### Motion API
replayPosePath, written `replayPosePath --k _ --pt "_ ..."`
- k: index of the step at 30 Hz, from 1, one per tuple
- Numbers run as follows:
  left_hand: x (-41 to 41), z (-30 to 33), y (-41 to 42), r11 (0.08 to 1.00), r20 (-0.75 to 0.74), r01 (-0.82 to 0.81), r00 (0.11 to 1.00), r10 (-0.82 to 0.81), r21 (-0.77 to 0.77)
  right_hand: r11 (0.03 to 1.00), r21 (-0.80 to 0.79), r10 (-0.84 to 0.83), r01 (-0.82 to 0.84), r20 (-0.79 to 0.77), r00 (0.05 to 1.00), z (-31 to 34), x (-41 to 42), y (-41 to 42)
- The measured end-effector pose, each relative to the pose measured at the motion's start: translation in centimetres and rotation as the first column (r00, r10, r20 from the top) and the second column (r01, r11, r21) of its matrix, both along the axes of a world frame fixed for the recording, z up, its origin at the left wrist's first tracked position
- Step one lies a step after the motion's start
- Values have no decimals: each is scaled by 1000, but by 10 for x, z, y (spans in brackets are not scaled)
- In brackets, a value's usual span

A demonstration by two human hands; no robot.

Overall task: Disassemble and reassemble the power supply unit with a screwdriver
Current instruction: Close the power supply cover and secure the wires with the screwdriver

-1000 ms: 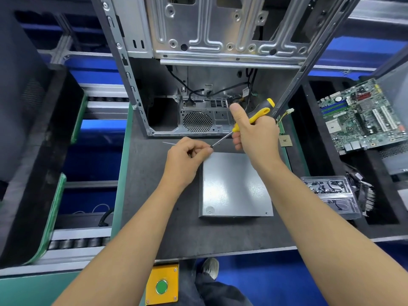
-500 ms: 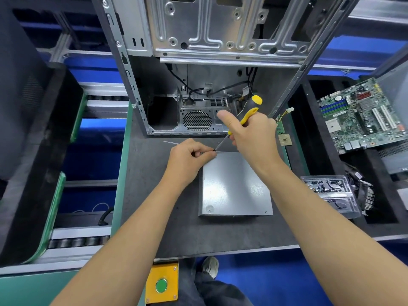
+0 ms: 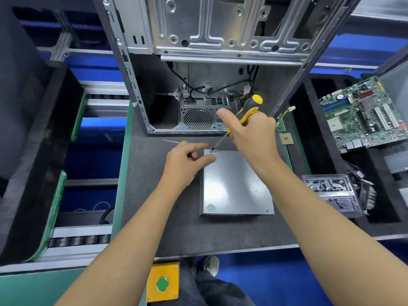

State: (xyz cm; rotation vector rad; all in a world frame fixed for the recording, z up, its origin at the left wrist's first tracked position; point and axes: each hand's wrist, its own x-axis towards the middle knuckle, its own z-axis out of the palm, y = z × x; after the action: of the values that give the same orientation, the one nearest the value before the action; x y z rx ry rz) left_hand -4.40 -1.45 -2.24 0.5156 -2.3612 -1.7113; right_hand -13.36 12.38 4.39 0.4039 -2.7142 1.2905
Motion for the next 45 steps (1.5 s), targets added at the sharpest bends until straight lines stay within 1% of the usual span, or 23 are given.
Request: replayPosePath --k 6,15,20,24,32,35,39,41,44,45 --pt "0 0 0 1000 -11 7 1000 -7 -9 1000 -2 15 -15 -3 1000 -2 0 -2" --pt "0 -1 0 999 -23 14 1000 -15 -30 999 41 35 -35 -4 999 -3 -2 -5" --pt "-1 0 0 998 -42 13 999 -15 -64 993 95 72 -69 -37 997 -1 -2 -7" --pt "-3 3 2 991 -83 21 996 -32 -134 990 117 82 -75 -61 995 2 -2 -10" --pt "-7 3 2 973 -111 42 991 -69 -225 988 115 111 -105 -40 993 10 5 -13" --pt "-8 2 0 956 -139 62 985 -106 -288 983 145 115 -111 -21 993 14 8 -14" --pt "-8 0 -2 940 -177 66 975 -132 -336 964 199 177 -177 18 984 24 12 -15" --pt "-7 -1 -3 940 -189 62 973 -132 -335 965 137 222 -225 38 974 33 13 -15" --pt "-7 -3 -3 941 -200 56 971 -129 -335 952 -39 306 -304 76 949 52 15 -13" --pt "-7 -3 -3 941 -200 54 971 -127 -335 940 -33 341 -340 72 937 58 14 -12"
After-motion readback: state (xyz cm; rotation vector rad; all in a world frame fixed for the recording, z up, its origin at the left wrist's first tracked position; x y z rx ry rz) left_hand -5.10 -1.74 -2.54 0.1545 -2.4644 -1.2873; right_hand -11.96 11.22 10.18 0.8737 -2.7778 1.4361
